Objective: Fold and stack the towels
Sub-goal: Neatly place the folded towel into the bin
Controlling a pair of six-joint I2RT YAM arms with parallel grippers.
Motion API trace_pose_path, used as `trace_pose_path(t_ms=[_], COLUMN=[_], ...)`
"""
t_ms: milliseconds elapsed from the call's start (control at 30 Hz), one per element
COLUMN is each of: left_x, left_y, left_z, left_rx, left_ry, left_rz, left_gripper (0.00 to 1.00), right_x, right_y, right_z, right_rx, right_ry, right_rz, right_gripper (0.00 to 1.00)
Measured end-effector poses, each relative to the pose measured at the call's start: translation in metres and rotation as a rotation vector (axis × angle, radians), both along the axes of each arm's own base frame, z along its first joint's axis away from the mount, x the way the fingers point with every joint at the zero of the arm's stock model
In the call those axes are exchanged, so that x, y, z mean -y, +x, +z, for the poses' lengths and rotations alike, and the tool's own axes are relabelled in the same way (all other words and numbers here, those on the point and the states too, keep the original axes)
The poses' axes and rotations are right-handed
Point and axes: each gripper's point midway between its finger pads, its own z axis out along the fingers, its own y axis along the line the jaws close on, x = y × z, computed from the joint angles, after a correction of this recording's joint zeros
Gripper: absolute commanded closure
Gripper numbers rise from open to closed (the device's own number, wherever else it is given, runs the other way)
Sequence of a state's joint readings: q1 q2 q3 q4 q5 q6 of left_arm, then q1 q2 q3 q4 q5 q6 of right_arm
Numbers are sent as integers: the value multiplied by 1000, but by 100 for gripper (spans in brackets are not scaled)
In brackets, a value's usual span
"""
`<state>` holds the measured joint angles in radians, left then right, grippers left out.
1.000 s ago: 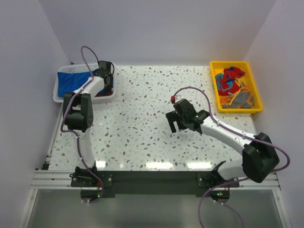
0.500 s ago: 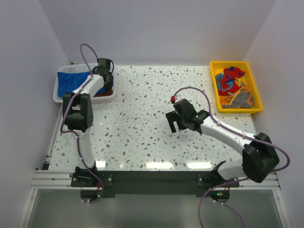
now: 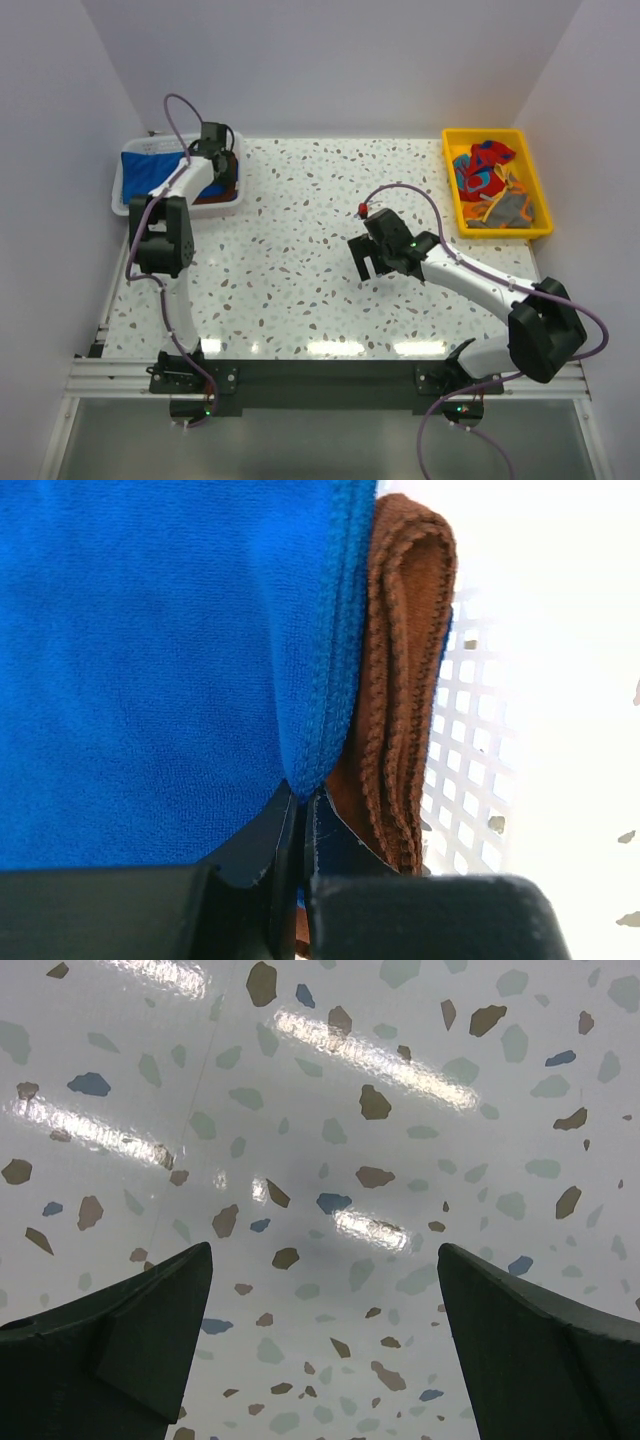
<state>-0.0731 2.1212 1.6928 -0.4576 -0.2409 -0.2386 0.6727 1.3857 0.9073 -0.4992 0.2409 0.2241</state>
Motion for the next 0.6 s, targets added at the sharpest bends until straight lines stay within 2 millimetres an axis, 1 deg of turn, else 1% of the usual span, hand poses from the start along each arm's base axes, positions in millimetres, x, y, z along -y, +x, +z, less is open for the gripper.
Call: trace_pose_path(t_ms=[433, 467, 533, 567, 600], left_x=[11, 11, 13, 14, 14], left_y=[-4, -4, -4, -4, -5], left_z=[13, 15, 17, 17, 17], left_rx=[1, 2, 6, 6, 5], left_ry=[-41, -44, -50, -53, -56], left_rz=[-77, -82, -90, -94, -98], left_gripper=[99, 91, 82, 75, 72], right_x=[0, 0, 0, 0, -1], right_y=[0, 0, 0, 0, 1], right_z=[0, 0, 0, 0, 0], right_rx=[0, 0, 0, 1, 2], right_ry=[0, 0, 1, 1, 3], right_rz=[0, 0, 0, 0, 0], right_gripper=[2, 2, 2, 2, 2])
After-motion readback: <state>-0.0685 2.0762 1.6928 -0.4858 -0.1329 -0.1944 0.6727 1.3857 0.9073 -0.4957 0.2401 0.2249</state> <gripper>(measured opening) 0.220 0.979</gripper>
